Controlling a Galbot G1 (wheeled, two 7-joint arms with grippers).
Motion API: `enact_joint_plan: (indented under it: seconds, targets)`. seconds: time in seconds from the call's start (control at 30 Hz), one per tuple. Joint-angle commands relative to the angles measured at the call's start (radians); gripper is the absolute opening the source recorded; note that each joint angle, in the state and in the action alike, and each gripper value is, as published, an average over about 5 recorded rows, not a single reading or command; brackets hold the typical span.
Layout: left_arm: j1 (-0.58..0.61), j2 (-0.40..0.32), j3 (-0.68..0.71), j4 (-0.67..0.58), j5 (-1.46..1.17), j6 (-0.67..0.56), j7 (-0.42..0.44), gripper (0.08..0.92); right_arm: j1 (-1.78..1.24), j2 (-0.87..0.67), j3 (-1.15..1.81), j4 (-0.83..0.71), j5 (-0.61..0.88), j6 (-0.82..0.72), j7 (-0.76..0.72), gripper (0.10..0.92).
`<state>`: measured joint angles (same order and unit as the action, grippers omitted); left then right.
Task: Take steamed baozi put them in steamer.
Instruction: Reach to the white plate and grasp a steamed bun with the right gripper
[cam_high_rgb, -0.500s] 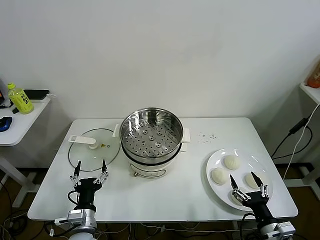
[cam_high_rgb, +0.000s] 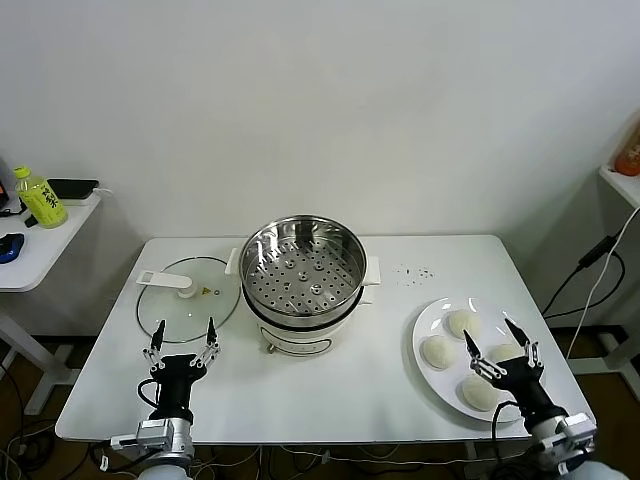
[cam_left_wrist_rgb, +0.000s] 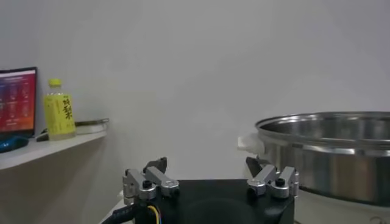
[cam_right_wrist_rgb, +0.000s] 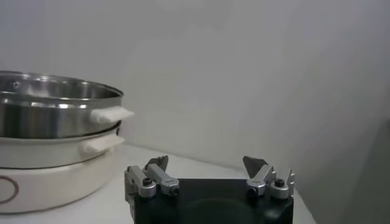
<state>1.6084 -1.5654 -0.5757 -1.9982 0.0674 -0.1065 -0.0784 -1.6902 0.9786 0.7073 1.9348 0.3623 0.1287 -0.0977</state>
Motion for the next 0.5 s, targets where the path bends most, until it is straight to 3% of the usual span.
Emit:
enact_joint_plan:
  seconds: [0.03, 0.27, 0.5]
  targets:
    - [-0.003, -0.001, 0.002, 0.003, 0.005, -0.003, 0.008, 0.823, 0.208, -0.129, 0.004, -0.052, -0.058, -0.13, -0.12, 0.823]
    - [-0.014, -0.013, 0.01, 0.016, 0.028, -0.019, 0.031, 0.823, 0.333, -0.262, -0.057, -0.086, -0.116, -0.331, -0.24, 0.823]
    - [-0.024, -0.021, 0.02, 0.037, 0.043, -0.032, 0.032, 0.823, 0.461, -0.409, -0.135, -0.125, -0.164, -0.429, -0.407, 0.823]
